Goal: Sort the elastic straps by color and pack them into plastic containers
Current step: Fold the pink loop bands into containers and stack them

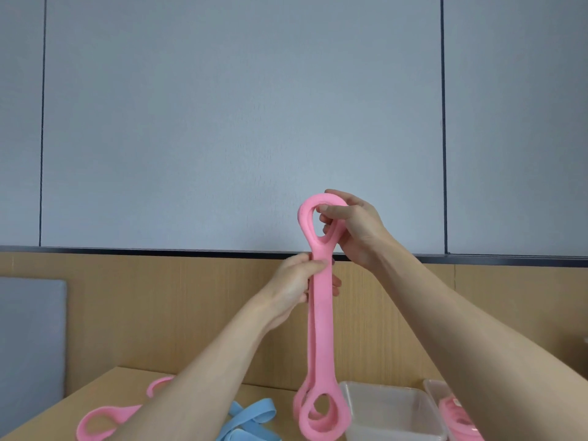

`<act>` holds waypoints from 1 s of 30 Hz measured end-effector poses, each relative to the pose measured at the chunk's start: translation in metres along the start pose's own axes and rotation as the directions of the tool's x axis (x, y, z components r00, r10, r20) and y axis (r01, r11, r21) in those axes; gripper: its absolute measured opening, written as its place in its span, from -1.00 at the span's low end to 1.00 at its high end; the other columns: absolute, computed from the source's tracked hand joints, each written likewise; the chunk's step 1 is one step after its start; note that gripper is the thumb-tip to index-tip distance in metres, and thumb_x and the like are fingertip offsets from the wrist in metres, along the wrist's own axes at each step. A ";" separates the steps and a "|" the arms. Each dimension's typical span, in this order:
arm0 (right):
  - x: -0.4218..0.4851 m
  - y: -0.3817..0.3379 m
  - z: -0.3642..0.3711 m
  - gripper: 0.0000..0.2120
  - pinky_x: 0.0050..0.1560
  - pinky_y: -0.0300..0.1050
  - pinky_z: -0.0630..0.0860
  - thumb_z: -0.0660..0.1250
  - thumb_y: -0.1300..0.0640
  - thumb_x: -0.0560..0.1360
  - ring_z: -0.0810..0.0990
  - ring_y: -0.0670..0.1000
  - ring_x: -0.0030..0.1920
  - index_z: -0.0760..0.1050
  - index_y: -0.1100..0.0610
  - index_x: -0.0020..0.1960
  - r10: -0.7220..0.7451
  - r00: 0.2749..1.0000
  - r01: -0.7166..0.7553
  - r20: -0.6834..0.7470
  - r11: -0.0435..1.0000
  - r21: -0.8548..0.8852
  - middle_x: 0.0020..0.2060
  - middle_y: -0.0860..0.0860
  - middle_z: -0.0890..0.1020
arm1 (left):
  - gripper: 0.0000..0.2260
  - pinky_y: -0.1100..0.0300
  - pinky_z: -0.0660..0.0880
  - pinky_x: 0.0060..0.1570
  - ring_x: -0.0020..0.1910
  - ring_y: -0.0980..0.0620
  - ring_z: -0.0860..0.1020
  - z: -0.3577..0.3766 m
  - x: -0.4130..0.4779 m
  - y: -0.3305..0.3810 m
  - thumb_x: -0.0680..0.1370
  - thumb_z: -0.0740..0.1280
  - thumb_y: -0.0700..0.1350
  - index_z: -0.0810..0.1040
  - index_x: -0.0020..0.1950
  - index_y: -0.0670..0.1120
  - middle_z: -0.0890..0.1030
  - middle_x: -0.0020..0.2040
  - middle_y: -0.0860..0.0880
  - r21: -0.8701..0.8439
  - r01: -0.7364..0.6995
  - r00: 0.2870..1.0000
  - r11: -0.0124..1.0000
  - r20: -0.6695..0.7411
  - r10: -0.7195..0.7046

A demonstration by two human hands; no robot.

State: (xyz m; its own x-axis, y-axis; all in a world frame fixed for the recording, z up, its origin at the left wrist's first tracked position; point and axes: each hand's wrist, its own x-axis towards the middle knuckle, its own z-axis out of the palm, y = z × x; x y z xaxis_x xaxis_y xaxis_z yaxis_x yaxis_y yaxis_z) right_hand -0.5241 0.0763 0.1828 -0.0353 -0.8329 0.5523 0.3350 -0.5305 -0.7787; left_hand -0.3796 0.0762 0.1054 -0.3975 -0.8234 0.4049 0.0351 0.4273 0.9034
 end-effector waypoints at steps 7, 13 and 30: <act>-0.001 -0.009 0.015 -0.65 -0.34 -0.13 0.48 0.34 0.42 0.53 0.52 0.02 -0.36 0.50 0.36 0.30 -0.006 1.000 0.007 -0.014 0.997 0.079 -0.20 0.13 0.61 | -0.74 -0.10 0.55 0.26 0.12 -0.10 0.67 0.004 -0.016 -0.040 0.56 0.40 -0.17 0.54 0.24 -0.12 0.72 0.06 -0.13 0.102 0.091 0.991 0.991 0.092 -0.100; -0.002 -0.021 0.019 -0.67 -0.36 -0.14 0.43 0.31 0.39 0.53 0.47 0.01 -0.39 0.52 0.33 0.29 -0.028 0.997 0.031 -0.076 0.999 0.037 -0.23 0.07 0.58 | -0.67 -0.06 0.58 0.22 0.10 -0.10 0.65 0.007 -0.041 -0.084 0.47 0.33 -0.32 0.53 0.24 -0.19 0.66 0.10 -0.18 0.162 0.205 0.960 0.965 0.158 -0.230; 0.005 -0.054 -0.036 -0.65 -0.30 -0.15 0.47 0.36 0.39 0.53 0.53 -0.02 -0.33 0.51 0.35 0.31 -0.159 0.964 0.140 -0.215 0.985 -0.100 -0.22 0.08 0.58 | -0.72 0.07 0.43 -0.02 -0.17 -0.01 0.51 0.005 -0.061 -0.130 0.53 0.24 -0.36 0.65 0.15 -0.23 0.57 -0.15 -0.11 -0.102 0.323 0.946 0.941 0.024 -0.323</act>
State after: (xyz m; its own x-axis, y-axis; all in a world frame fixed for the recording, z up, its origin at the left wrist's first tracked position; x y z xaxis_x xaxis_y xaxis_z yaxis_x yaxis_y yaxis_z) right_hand -0.5764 0.0947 0.2169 -0.2896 -0.7522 0.5918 0.2309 -0.6550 -0.7195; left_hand -0.3643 0.0727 -0.0379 -0.4098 -0.9079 0.0881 -0.0022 0.0976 0.9952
